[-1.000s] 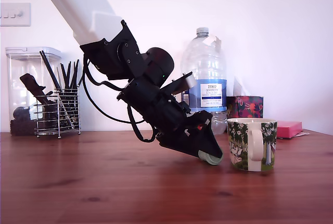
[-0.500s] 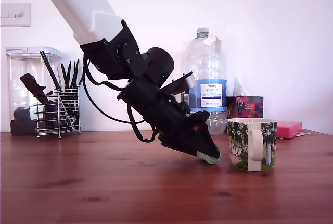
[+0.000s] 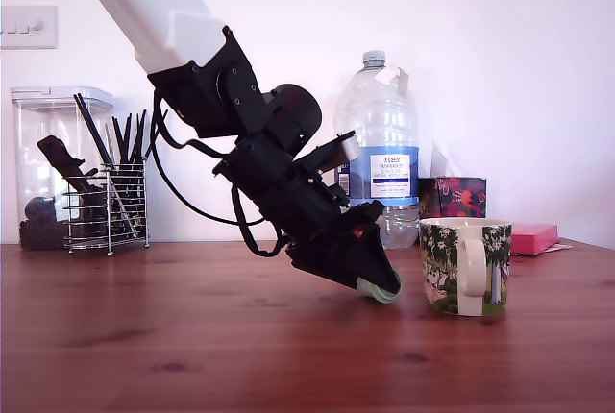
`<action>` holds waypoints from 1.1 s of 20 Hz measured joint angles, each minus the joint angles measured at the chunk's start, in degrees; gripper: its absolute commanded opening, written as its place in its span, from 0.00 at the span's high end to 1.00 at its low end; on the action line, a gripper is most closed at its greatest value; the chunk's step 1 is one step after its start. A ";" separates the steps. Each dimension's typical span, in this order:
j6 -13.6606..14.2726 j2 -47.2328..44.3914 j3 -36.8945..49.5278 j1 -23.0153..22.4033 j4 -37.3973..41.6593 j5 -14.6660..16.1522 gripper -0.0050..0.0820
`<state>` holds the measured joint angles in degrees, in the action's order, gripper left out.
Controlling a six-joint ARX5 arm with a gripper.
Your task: Pick up the coffee capsules from the table one by one and drop them inside the nearest coffee cup
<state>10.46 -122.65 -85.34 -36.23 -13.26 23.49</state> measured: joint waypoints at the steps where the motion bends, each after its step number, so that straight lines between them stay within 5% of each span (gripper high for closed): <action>1: 0.26 1.55 0.00 0.00 -0.13 -0.04 0.69; 7: 1.11 8.94 0.00 -0.24 0.46 -0.63 0.69; 17: 1.29 8.94 0.00 -8.17 7.15 -0.66 0.69; 22: 1.31 8.92 0.00 -7.96 9.90 -0.72 0.69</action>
<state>11.77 -113.73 -85.34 -44.18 -3.36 22.76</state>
